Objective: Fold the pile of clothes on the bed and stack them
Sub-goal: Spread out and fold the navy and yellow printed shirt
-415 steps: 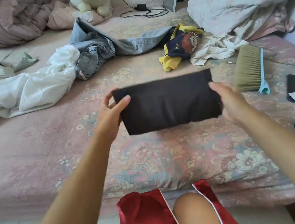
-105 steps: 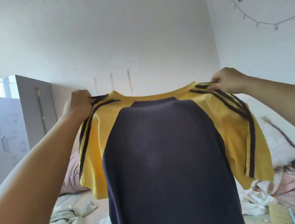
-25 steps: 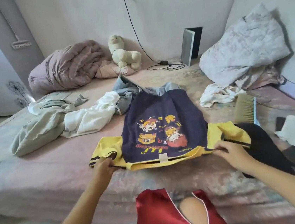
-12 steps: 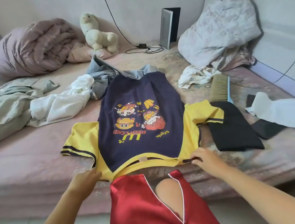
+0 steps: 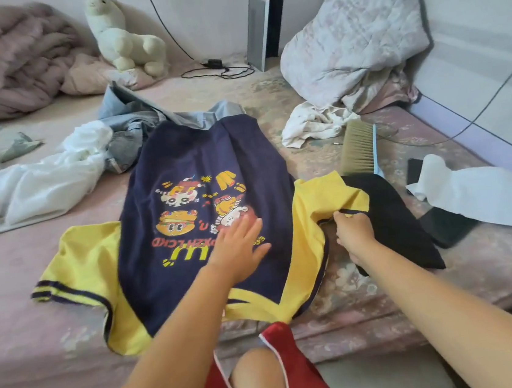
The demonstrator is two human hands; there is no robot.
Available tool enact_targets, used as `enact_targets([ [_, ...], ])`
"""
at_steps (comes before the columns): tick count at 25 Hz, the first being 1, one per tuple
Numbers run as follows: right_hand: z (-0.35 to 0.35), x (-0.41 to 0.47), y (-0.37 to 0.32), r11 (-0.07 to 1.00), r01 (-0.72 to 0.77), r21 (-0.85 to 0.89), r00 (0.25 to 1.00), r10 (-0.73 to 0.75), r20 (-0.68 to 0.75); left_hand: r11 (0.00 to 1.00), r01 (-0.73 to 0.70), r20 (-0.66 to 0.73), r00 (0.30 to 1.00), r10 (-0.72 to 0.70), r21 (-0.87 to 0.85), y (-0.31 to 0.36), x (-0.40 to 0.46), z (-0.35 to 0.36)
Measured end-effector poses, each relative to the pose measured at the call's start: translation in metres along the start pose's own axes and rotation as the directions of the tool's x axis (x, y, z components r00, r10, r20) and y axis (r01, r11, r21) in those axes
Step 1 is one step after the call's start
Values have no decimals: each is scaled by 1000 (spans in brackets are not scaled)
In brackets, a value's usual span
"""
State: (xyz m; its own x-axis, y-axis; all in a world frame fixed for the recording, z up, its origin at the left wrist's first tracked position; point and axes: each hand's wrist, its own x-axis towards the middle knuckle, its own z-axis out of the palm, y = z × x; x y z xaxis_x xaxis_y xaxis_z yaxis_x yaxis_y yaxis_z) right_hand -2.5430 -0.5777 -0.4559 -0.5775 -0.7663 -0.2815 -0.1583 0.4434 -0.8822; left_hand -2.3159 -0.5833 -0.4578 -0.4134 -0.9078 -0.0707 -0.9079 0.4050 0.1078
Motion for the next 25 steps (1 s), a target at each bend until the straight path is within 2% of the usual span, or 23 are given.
enact_targets([
  [2,-2,18,-10,991,-42,130,984,64,-166,998,-11,74,997,16,-64,33,25,22],
  [4,-11,37,-18,995,-46,85,964,66,-257,998,-24,131,991,31,-57,57,36,51],
  [6,-23,55,-20,965,-79,-250,960,6,-280,999,-32,60,998,32,-5,64,35,76],
  [7,-29,63,-20,894,-91,-438,968,-24,-250,1000,-30,9,1000,30,8,62,34,84],
  [8,-33,67,-18,820,-93,-565,979,-27,-200,999,-34,-28,999,34,3,61,34,88],
  [9,-33,72,-16,786,-73,-614,990,-16,-139,999,-38,-50,998,38,-8,59,33,89],
  [11,-33,73,-16,860,10,-510,999,-28,-28,999,-38,-62,997,37,-23,60,32,88],
  [13,-39,71,-27,990,25,-137,998,-18,52,999,-41,-64,997,39,-23,60,31,86],
  [15,-56,68,-43,962,-67,265,990,30,140,998,-33,-81,996,29,-46,60,32,88],
  [16,-68,70,-48,930,-64,363,992,19,126,998,-29,-80,997,24,-53,60,31,88],
  [17,-79,72,-48,935,-34,352,997,7,76,998,-26,-72,997,22,-54,60,31,88],
  [19,-99,76,-37,996,-17,91,1000,16,2,999,-36,-49,998,34,-41,59,31,88],
  [21,-110,82,-20,969,-85,-234,994,98,46,999,-31,-24,999,30,-42,60,31,83],
  [23,-109,89,-19,926,-100,-363,980,154,123,998,-23,8,1000,23,-55,63,33,76],
  [25,-100,101,-32,922,-88,-377,978,151,141,988,2,12,1000,0,-155,70,36,69],
])
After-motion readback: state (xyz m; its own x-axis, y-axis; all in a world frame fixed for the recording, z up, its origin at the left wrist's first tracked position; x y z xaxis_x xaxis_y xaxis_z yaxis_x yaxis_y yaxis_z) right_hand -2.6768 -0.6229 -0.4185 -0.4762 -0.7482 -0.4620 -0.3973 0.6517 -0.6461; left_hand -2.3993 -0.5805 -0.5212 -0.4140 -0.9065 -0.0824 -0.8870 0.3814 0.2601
